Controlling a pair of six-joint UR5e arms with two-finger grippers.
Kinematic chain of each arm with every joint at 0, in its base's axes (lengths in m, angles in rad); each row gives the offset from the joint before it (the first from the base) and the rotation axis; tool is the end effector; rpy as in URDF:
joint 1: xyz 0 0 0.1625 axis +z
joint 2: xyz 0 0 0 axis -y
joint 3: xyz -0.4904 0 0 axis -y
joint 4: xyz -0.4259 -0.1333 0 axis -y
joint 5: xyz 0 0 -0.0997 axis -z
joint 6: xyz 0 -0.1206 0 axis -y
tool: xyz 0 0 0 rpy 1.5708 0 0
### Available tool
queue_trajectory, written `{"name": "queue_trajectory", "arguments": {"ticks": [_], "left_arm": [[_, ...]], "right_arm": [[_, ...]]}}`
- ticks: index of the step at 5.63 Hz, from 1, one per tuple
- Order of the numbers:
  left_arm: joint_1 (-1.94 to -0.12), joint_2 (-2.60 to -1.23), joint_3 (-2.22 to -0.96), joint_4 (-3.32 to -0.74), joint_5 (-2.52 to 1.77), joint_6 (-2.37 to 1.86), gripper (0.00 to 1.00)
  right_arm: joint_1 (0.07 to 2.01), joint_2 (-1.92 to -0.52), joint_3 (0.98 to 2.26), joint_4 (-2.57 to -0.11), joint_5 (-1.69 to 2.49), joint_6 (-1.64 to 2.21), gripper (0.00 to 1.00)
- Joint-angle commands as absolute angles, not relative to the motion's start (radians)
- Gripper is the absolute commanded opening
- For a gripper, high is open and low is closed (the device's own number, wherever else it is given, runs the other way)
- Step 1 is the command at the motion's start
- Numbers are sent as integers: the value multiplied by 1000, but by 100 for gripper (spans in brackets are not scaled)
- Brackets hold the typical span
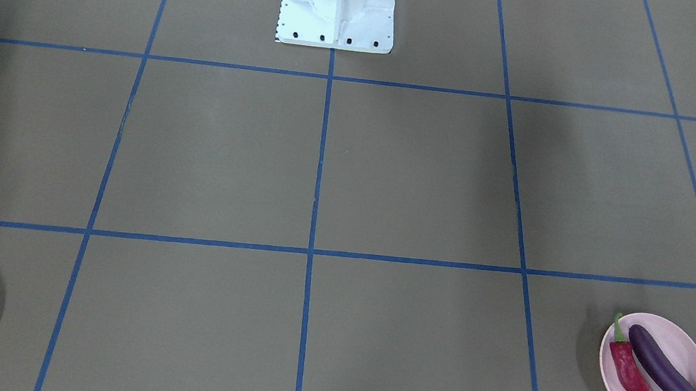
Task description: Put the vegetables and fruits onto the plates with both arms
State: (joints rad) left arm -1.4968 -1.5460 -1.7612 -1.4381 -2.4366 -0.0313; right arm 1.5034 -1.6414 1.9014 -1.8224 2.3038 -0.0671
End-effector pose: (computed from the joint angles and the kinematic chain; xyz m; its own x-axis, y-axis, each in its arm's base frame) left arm -0.0036 -0.5118 0.6574 0.6464 0.0417 -0.7619 -0.0537 0.9985 0.0091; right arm 0.0203 -0.4799 0.6310 0.7349 -0.1224 0.6670 0.1169 0.9917 0.0532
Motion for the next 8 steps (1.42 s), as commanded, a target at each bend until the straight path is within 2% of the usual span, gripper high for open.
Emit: {"name": "queue_trajectory", "arguments": {"ticks": [1, 3, 4, 8], "left_arm": [[-1500, -1540, -1784, -1443, -2436, -38, 100], [-1503, -1519, -1801, -1457, -2434, -35, 100], [-1503, -1525, -1819, -1457, -2433, -37, 100], [-1497, -1528, -1783, -1460, -2330, -32, 100]], "right_arm": [[1503, -1646, 1898, -1815, 2307, -66, 100], [1502, -1637, 1870, -1798, 2307, -63, 100], [1494, -1635, 1797, -1720, 2318, -54, 100], [1494, -1592, 1789, -1723, 2339, -52, 100]]}}
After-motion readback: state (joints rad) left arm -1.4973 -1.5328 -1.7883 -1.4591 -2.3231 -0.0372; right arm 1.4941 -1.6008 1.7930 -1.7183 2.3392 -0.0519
